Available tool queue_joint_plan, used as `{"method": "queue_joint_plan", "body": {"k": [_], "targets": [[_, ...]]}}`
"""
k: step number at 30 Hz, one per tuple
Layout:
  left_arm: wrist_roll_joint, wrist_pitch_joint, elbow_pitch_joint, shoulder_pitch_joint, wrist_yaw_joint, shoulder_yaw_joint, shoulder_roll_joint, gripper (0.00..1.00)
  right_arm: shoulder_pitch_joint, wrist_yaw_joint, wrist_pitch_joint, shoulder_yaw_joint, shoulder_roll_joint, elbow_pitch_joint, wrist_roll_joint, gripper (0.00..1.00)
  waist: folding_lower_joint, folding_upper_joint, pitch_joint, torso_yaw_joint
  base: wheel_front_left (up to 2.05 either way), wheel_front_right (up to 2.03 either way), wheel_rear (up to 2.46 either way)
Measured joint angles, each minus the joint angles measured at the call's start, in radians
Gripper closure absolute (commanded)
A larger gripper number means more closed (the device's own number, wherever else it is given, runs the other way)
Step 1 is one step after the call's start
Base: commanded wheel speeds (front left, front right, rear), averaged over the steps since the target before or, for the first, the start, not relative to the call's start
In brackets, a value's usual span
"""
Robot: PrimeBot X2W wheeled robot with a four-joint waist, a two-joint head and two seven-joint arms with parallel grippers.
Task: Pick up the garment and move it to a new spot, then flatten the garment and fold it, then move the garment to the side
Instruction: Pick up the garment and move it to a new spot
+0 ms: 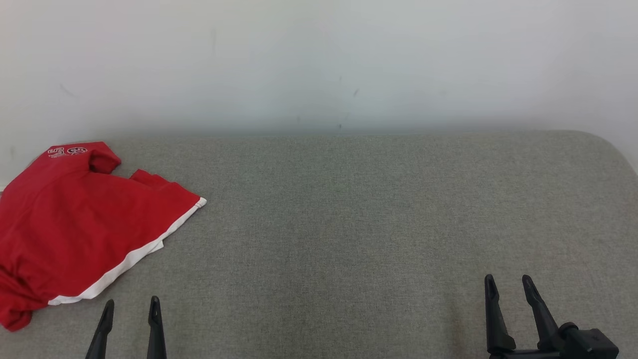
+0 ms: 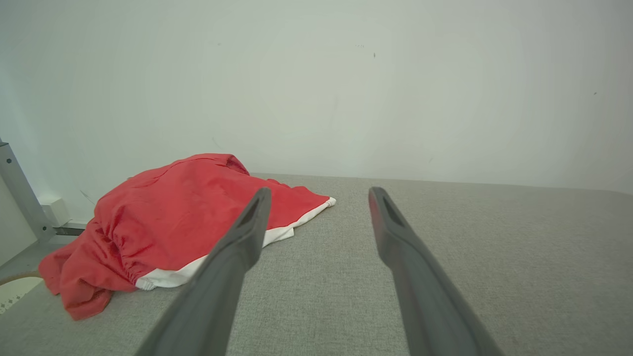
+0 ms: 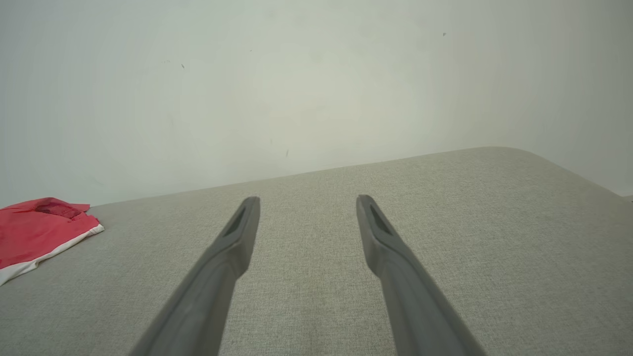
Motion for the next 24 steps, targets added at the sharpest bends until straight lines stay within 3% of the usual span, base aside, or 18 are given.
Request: {"method": "queue_joint_plan", "body": {"k": [10, 24], "targets": [[0.0, 0.0, 0.004, 0.0, 0.0, -0.002, 0.0, 0.0, 0.013, 0.0, 0.0, 0.001, 0.0, 0.002, 0.005, 0.0, 0.0, 0.0, -0.001, 0.023, 0.0, 0.0, 0.0], [0.009, 0.0, 0.012, 0.0, 0.0, 0.019, 0.002, 0.0, 0.016, 0.0, 0.0, 0.015, 0.0, 0.008, 0.022, 0.0, 0.0, 0.0, -0.002, 0.12, 0.0, 0.0, 0.0]]}}
